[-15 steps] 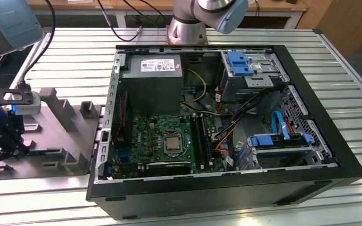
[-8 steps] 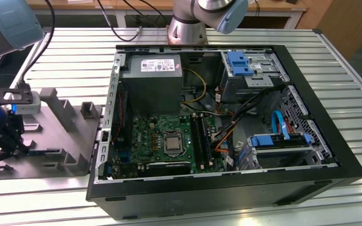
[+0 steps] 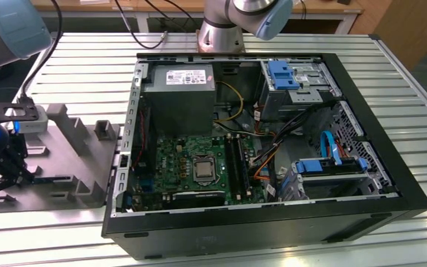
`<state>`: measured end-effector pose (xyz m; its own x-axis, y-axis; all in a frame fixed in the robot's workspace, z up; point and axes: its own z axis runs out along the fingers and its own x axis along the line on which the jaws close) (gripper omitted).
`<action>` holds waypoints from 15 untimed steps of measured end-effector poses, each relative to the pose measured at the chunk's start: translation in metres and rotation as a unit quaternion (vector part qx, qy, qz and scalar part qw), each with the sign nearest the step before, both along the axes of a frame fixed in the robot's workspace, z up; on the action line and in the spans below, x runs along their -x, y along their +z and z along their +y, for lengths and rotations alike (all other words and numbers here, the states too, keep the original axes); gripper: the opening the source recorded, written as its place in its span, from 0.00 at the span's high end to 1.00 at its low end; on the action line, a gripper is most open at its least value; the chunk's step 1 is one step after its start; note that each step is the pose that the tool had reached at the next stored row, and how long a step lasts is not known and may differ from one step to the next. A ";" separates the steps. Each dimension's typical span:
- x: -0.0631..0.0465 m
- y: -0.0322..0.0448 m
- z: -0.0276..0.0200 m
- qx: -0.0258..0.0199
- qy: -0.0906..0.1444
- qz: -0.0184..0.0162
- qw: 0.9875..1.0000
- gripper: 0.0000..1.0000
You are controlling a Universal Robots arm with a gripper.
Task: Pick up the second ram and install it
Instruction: 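Pick up the second ram and move it above second insertion slot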
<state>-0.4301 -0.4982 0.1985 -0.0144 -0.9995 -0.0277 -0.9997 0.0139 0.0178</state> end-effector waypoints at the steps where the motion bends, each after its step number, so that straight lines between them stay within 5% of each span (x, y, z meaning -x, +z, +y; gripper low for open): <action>1: 0.000 0.0000 0.0000 0.000 0.000 0.000 1.000 0.88; 15: 0.000 0.0041 0.0000 0.000 -0.001 0.000 1.000 0.88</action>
